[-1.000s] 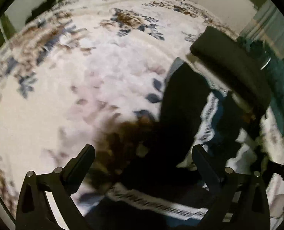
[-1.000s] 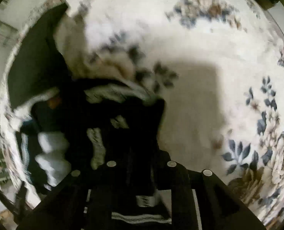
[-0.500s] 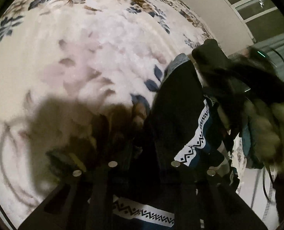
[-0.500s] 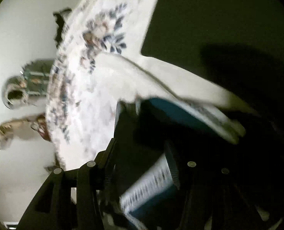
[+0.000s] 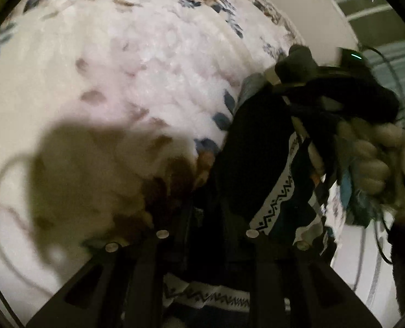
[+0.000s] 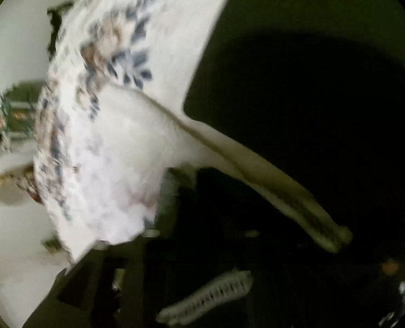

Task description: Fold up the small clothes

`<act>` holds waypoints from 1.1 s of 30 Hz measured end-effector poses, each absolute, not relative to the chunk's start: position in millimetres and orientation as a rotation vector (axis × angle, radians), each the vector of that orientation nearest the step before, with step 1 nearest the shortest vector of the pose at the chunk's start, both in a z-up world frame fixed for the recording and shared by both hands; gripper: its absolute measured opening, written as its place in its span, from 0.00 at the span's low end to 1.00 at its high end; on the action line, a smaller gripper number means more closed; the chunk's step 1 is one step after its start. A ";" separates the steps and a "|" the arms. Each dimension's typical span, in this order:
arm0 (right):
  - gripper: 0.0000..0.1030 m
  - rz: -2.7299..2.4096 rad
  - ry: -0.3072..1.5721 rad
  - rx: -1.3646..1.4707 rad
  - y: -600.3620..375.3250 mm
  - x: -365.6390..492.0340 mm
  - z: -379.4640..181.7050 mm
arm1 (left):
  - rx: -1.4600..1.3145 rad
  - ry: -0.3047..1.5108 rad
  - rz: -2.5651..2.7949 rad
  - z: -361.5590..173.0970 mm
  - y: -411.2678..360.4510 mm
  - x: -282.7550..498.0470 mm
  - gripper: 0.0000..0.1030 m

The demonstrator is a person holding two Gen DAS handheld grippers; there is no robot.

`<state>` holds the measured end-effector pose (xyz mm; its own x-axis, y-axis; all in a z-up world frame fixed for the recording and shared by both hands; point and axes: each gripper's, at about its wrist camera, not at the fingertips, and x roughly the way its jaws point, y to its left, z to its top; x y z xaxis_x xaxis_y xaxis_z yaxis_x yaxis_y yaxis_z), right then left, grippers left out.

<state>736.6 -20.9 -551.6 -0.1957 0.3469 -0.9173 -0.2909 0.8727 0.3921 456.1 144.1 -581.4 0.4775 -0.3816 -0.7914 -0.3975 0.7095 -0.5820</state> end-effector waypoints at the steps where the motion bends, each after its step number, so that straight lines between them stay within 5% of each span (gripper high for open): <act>1: 0.56 0.549 1.637 0.068 -40.6 729.0 -533.7 | -0.735 1.125 0.053 -570.8 142.7 457.6 0.43; 3: 0.56 0.527 1.618 0.135 -79.4 715.1 -510.3 | -0.591 1.133 0.096 -554.1 138.5 459.9 0.77; 4: 0.56 0.496 1.619 0.165 -104.7 703.5 -499.3 | -0.524 1.119 0.103 -543.5 136.2 460.6 0.82; 10: 0.56 0.196 1.578 0.360 -285.2 614.6 -439.8 | -0.308 1.060 0.115 -499.3 123.2 452.5 0.82; 13: 0.66 0.020 1.523 0.479 -386.5 584.6 -429.4 | -0.269 1.015 0.153 -478.8 108.6 439.1 0.82; 23: 0.66 0.125 1.589 0.839 -519.4 646.5 -581.7 | -0.086 1.118 0.332 -499.1 -2.7 361.0 0.85; 25: 0.54 0.214 1.672 0.879 -509.5 650.0 -612.1 | -0.063 1.149 0.360 -505.3 -25.4 341.3 0.85; 26: 0.06 0.243 1.672 0.851 -504.9 651.2 -616.0 | -0.057 1.173 0.378 -509.5 -38.2 331.3 0.85; 30: 0.07 0.209 1.492 0.697 -515.0 668.6 -581.1 | -0.090 1.251 0.363 -520.6 -78.4 302.8 0.85; 33: 0.07 0.191 1.531 0.624 -513.9 685.8 -591.4 | -0.089 1.303 0.296 -527.7 -113.4 285.0 0.85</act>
<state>685.8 -513.9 -591.4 0.0601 0.4912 -0.8689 0.2632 0.8319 0.4885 285.0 -113.4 -527.7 0.2333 0.1657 -0.9582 -0.2648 0.9590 0.1013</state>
